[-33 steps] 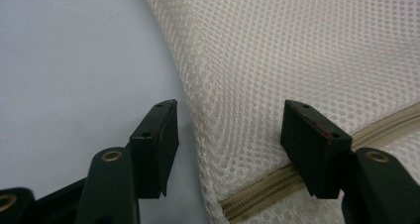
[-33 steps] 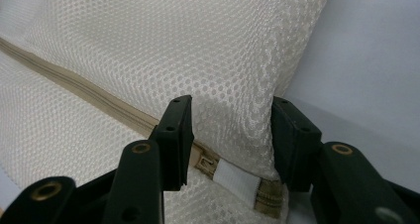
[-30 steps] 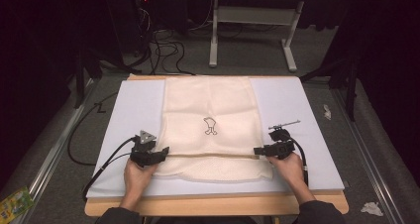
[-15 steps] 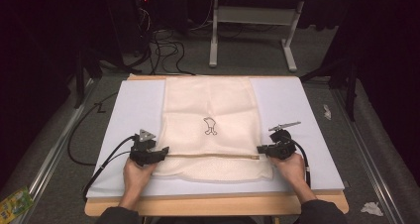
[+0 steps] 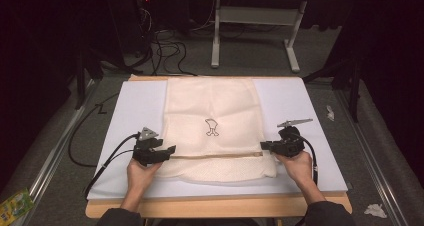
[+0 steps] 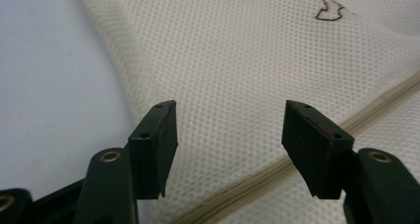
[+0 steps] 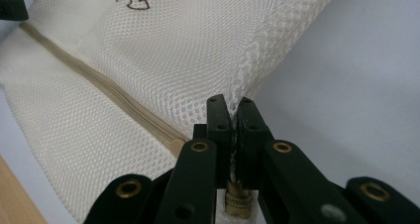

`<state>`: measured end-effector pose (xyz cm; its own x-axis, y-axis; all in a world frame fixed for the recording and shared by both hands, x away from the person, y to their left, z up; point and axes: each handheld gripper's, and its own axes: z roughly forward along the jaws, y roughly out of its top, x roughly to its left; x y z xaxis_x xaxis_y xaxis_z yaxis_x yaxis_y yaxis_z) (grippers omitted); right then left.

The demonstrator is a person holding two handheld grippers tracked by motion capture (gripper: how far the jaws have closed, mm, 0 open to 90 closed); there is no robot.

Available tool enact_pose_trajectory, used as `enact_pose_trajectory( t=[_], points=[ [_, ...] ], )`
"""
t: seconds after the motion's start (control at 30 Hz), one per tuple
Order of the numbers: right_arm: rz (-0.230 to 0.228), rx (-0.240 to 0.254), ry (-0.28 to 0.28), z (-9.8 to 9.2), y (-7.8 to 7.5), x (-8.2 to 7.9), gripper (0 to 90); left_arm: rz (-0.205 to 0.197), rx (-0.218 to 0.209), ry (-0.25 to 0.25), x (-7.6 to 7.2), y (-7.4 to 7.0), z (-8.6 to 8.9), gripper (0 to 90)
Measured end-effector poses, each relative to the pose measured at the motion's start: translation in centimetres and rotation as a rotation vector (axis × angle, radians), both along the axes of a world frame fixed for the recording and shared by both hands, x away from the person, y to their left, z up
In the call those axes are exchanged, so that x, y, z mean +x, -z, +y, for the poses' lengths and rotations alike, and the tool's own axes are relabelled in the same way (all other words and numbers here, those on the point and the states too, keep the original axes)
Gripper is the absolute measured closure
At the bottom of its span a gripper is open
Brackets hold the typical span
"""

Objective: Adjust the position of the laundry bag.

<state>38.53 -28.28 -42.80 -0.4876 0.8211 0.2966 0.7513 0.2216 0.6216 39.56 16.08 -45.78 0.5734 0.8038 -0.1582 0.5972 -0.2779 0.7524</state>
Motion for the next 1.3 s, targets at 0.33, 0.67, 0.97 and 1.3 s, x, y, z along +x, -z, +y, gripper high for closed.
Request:
enact_pose_trajectory(
  t=[0.33, 0.67, 0.97, 1.3],
  points=[
    [-0.019, 0.037, -0.015, 0.3, -0.8, 0.1, 88.4, 0.011, -0.028, 0.083, -0.1, -0.5, -3.2, 42.5],
    [-0.027, 0.040, -0.024, 0.6, -1.3, 0.2, 88.4, 0.031, -0.068, 0.130, -0.1, -0.4, -5.2, 44.3],
    [-0.038, 0.044, -0.042, 1.6, -1.7, 0.6, 88.4, 0.034, -0.065, 0.176, -0.4, -1.1, -6.7, 45.8],
    [-0.051, 0.061, -0.065, 2.6, -2.2, 1.0, 88.4, 0.038, -0.078, 0.220, -0.4, -1.6, -8.7, 46.1]
  ],
)
